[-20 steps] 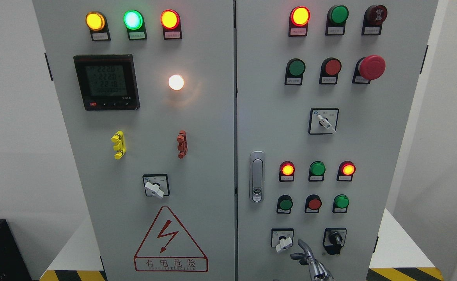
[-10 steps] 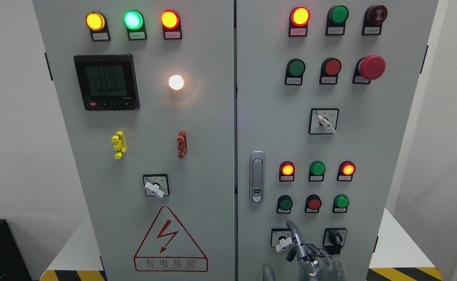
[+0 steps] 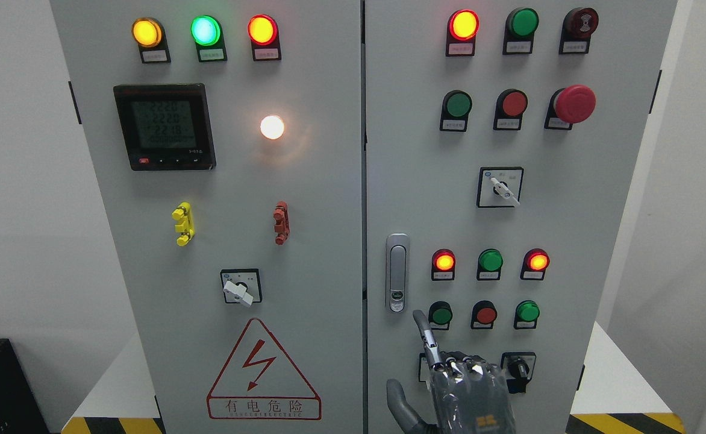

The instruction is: Release door handle

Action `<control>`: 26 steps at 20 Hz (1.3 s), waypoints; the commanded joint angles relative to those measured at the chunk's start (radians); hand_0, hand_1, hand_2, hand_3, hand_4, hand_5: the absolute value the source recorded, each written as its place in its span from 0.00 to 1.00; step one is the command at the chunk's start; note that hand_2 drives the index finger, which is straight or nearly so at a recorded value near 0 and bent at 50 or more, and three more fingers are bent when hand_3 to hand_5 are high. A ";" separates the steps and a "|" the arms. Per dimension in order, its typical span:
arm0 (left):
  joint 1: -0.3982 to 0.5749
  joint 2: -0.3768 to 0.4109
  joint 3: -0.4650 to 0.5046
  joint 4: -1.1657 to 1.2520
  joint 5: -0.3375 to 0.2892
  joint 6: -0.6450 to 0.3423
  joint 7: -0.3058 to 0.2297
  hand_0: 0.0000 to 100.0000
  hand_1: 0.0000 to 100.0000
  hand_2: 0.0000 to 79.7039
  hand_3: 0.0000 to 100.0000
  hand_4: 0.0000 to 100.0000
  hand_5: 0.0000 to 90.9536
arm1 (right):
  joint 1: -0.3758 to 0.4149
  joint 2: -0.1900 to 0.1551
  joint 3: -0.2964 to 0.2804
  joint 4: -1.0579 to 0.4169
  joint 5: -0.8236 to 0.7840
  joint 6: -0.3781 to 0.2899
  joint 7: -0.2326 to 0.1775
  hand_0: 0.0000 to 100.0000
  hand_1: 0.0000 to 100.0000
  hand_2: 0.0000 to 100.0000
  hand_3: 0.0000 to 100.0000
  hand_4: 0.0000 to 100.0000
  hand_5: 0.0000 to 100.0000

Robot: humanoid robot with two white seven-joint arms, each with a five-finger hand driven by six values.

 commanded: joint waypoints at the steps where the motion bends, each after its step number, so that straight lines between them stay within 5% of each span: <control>1: 0.000 0.000 -0.021 -0.020 0.000 0.000 0.000 0.00 0.00 0.03 0.09 0.01 0.00 | -0.033 0.002 0.057 0.060 0.039 0.022 0.011 0.39 0.36 0.00 1.00 1.00 0.98; 7: 0.000 0.000 -0.021 -0.020 0.000 0.000 0.000 0.00 0.00 0.03 0.09 0.01 0.00 | -0.052 0.002 0.058 0.078 0.041 0.025 0.049 0.40 0.35 0.00 1.00 1.00 0.98; 26: 0.000 0.000 -0.021 -0.020 0.000 0.000 0.000 0.00 0.00 0.03 0.10 0.01 0.00 | -0.122 0.003 0.054 0.115 0.035 0.071 0.052 0.41 0.32 0.00 1.00 1.00 0.98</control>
